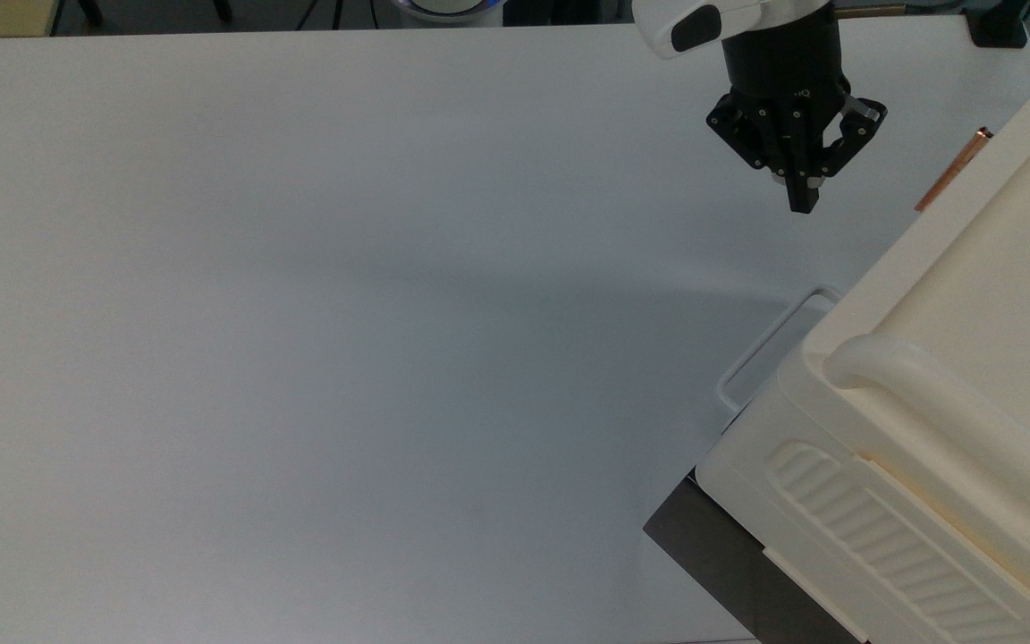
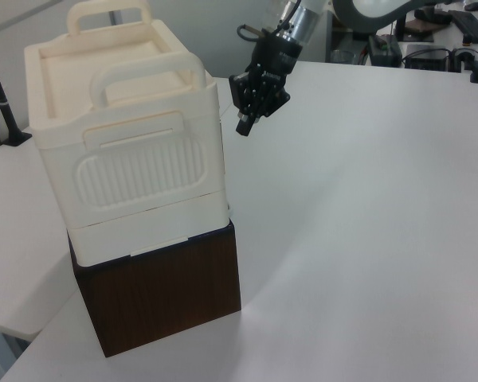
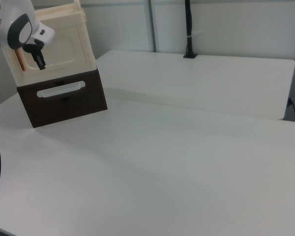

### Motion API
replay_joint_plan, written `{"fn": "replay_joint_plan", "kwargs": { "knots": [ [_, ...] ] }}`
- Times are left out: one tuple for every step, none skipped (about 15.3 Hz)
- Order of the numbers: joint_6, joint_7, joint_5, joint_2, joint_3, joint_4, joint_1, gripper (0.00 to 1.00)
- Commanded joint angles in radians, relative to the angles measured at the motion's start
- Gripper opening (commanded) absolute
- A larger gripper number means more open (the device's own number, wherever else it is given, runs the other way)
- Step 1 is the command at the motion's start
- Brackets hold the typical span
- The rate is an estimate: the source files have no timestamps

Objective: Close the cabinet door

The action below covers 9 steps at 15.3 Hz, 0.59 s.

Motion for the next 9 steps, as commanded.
{"fn": "replay_joint_plan", "kwargs": {
  "knots": [
    [0.065, 0.014, 0.016, 0.01, -0.015, -0.001, 0.033, 0.04],
    [0.076, 0.012, 0.014, 0.014, -0.015, 0.001, 0.038, 0.04],
    [0.084, 0.012, 0.011, 0.014, -0.015, 0.002, 0.039, 0.04],
    [0.085, 0.01, 0.011, 0.014, -0.015, 0.011, 0.038, 0.05],
    [0.084, 0.007, 0.01, 0.013, -0.017, 0.011, 0.036, 0.07],
    [0.081, 0.0, 0.0, 0.011, -0.017, 0.011, 0.033, 0.08],
    [0.073, -0.023, -0.019, 0.008, -0.018, 0.011, 0.03, 0.1],
    [0.059, -0.045, -0.038, -0.004, -0.018, 0.01, 0.028, 0.1],
    [0.024, -0.074, -0.058, -0.024, -0.023, 0.004, 0.025, 0.11]
  ]
}}
